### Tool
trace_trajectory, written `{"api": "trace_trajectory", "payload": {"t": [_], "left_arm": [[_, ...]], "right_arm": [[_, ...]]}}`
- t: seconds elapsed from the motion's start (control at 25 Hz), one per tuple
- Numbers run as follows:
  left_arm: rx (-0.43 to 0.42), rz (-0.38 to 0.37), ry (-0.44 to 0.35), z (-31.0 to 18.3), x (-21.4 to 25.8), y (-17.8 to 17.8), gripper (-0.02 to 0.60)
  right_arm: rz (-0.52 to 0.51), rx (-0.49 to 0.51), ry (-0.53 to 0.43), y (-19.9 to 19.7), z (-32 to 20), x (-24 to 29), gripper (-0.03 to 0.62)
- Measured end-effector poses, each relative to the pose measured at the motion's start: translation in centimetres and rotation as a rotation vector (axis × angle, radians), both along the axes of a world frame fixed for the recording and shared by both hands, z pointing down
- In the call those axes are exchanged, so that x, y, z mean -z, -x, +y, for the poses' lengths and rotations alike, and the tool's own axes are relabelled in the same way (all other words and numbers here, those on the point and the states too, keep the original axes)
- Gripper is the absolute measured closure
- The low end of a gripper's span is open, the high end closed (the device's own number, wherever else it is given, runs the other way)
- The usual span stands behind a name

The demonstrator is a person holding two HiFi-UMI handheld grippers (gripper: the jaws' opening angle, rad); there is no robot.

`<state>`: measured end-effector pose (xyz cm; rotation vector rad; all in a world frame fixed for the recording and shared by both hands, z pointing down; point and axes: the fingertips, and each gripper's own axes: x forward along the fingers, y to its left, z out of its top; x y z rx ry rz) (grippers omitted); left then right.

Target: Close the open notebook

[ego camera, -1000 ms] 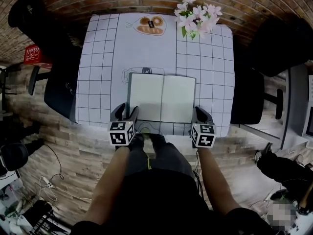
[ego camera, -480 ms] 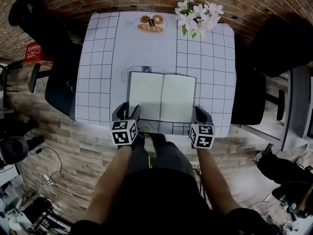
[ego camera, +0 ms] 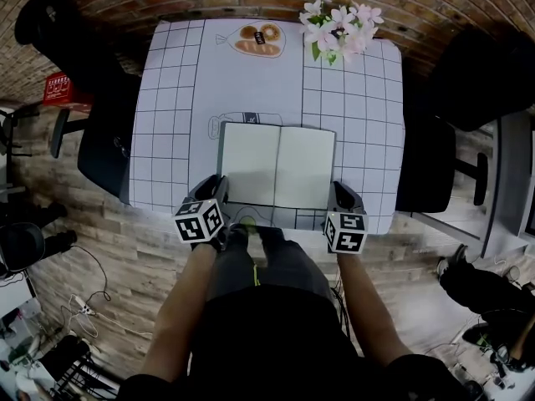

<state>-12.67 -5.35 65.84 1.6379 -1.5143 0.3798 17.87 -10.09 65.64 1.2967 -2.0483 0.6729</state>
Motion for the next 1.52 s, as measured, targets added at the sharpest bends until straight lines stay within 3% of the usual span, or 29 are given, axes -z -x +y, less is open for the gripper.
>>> {"api": "trace_trajectory", "payload": {"t": [0.36, 0.6, 1.52], "left_arm": [[0.015, 0.049, -0.011, 0.1, 0.3, 0.2, 0.540], [0.007, 0.023, -0.040, 0.1, 0.6, 0.2, 0.548], [-0.039, 0.046, -0.151, -0.3, 5.3, -1.3, 0.549]], "right_arm": [[0.002, -0.001, -0.001, 0.0, 0.0, 0.0, 0.580], [0.002, -0.001, -0.001, 0.0, 0.0, 0.0, 0.580], [0.000, 0.000, 0.001, 0.0, 0.0, 0.0, 0.580]]}}
